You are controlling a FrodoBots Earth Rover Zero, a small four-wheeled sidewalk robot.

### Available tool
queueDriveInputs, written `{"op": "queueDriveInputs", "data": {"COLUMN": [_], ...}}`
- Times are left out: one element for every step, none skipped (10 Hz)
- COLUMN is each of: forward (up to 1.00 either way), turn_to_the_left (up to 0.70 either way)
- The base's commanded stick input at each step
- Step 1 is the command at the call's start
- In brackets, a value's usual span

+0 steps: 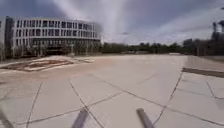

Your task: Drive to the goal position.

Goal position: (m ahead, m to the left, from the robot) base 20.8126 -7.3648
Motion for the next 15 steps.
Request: {"op": "queueDriveInputs", "data": {"forward": [0.5, 0.5, 0.5, 0.5, 0.5, 0.5, 0.5, 0.5, 0.5, 0.5, 0.5, 0.5, 0.5, 0.5, 0.5], "turn_to_the_left": [0.0, 0.0, 0.0, 0.0, 0.0, 0.0, 0.0, 0.0, 0.0, 0.0, 0.0, 0.0, 0.0, 0.0, -0.16]}}
